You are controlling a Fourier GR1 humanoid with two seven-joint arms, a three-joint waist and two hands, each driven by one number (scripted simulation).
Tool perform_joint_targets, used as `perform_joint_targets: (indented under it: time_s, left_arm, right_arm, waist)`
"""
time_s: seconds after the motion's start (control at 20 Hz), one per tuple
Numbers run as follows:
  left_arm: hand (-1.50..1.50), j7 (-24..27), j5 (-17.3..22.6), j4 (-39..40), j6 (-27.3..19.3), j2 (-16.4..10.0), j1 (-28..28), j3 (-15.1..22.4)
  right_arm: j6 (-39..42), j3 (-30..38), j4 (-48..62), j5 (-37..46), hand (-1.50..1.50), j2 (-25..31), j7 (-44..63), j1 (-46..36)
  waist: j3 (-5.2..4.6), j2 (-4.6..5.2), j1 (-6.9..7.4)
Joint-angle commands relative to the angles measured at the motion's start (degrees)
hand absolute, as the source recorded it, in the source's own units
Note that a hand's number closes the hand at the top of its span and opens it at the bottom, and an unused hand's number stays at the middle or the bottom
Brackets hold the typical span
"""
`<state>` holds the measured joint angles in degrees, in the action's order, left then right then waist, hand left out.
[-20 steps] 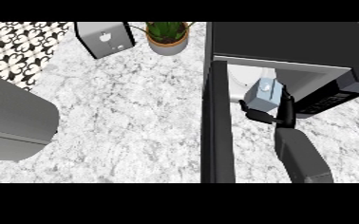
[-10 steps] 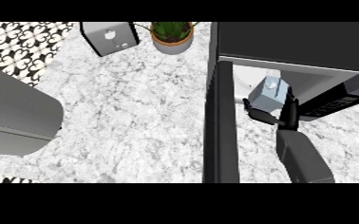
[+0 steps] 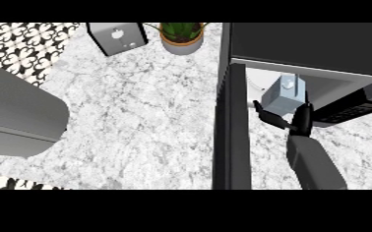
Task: Pick up the milk, place it into the microwave and close the microwave
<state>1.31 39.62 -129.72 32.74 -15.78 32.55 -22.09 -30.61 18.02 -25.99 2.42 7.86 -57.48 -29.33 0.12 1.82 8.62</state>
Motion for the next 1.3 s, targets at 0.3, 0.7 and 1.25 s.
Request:
perform_joint_targets:
  time_s: [0.3, 0.7, 1.25]
  left_arm:
    - [-1.5, -0.85, -0.65, 1.07, 0.35, -1.56, -2.27, 0.62]
    - [-1.5, -2.05, -0.91, 2.82, -0.12, -2.34, -4.59, 1.97]
    - [-1.5, -3.1, -2.0, 3.99, 0.32, -1.47, -4.49, 4.68]
  right_arm:
    - [3.31, -6.2, 3.66, 4.51, -1.5, 5.94, 10.71, -11.68]
    - [-1.97, -7.95, 3.2, 4.36, -1.5, 2.04, 15.12, -14.86]
    - [-5.45, -8.49, 0.32, 2.13, -1.5, 0.5, 17.97, -17.57]
  waist:
    - [-0.26, 1.67, 4.84]
    - [-0.23, 1.17, 4.03]
    - [-0.11, 0.12, 2.49]
